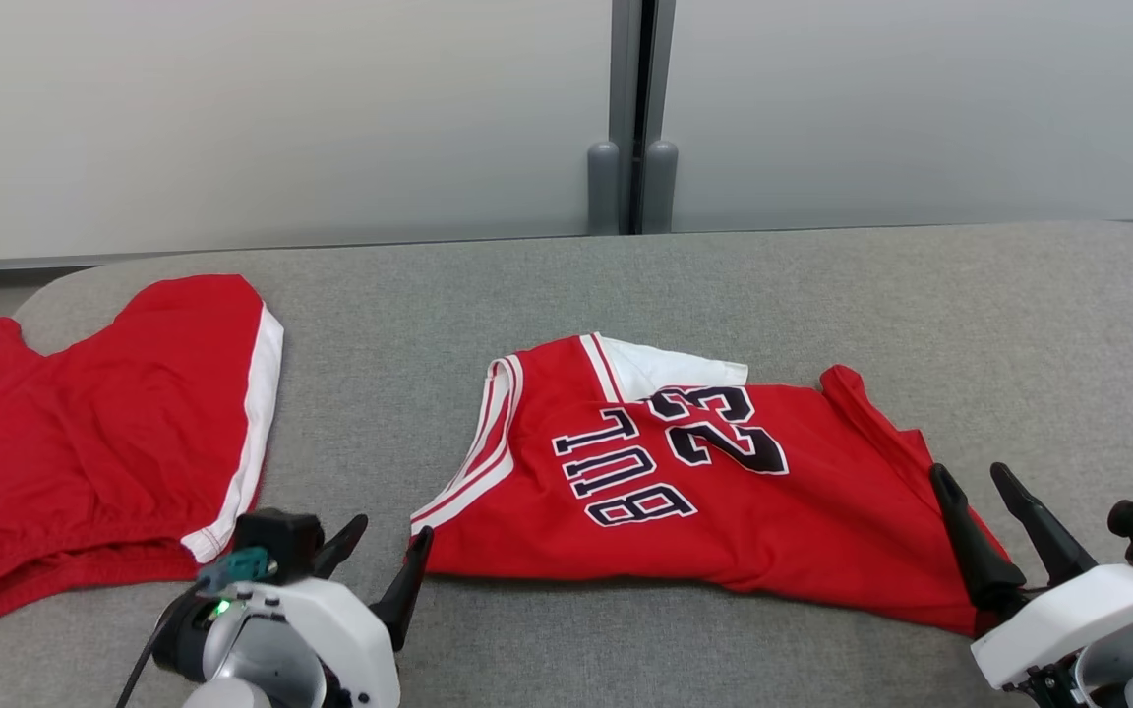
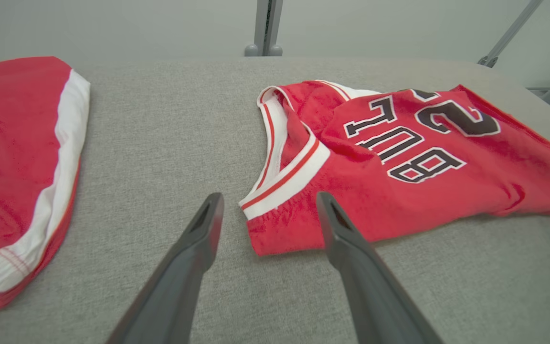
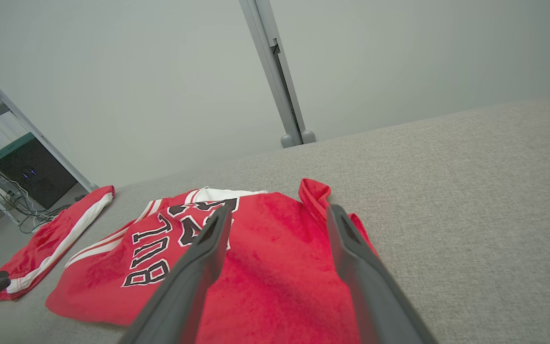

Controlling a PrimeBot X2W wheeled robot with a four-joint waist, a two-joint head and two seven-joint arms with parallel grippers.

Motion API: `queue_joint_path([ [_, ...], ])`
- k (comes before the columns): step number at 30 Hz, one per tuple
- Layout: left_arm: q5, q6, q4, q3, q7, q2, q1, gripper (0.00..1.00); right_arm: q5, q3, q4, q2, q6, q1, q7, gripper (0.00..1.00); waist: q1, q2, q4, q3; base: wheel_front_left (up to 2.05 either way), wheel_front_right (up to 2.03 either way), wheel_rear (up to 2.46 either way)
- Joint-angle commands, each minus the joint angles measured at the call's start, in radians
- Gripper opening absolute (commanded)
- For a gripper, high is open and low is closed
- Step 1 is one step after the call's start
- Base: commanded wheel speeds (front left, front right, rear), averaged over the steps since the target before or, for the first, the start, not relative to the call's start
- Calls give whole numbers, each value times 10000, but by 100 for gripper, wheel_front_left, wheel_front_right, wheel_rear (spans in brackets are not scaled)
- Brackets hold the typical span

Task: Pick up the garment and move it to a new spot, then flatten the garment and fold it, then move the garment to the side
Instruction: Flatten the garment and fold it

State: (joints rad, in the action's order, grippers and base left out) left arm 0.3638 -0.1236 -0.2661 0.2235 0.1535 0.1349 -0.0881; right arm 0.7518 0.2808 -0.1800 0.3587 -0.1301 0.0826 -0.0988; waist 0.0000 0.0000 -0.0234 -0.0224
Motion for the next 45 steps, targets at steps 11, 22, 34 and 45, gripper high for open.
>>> queue_joint_path([
  [11, 1806, -82, -1086, 1952, 1790, 874, -2527, 100, 151, 487, -153, 256, -12, 812, -274, 100, 0, 0, 712, -1194, 0, 0, 0],
  [22, 2643, -85, -2006, 3383, 1268, 1473, -3551, 0, 335, 831, -544, 413, -14, 1168, -626, 100, 0, 0, 1112, -1464, 0, 0, 0],
  [34, 2027, 1033, -2194, 2969, 237, 626, -5570, 0, 391, 1164, -550, 476, -12, 1652, -705, 100, 0, 0, 1425, -2219, 0, 0, 0],
  [45, 1901, 579, -5121, 3247, -1031, -553, -8157, 0, 531, 1847, -675, 465, -12, 2397, -895, 100, 0, 0, 2130, -3122, 0, 0, 0],
])
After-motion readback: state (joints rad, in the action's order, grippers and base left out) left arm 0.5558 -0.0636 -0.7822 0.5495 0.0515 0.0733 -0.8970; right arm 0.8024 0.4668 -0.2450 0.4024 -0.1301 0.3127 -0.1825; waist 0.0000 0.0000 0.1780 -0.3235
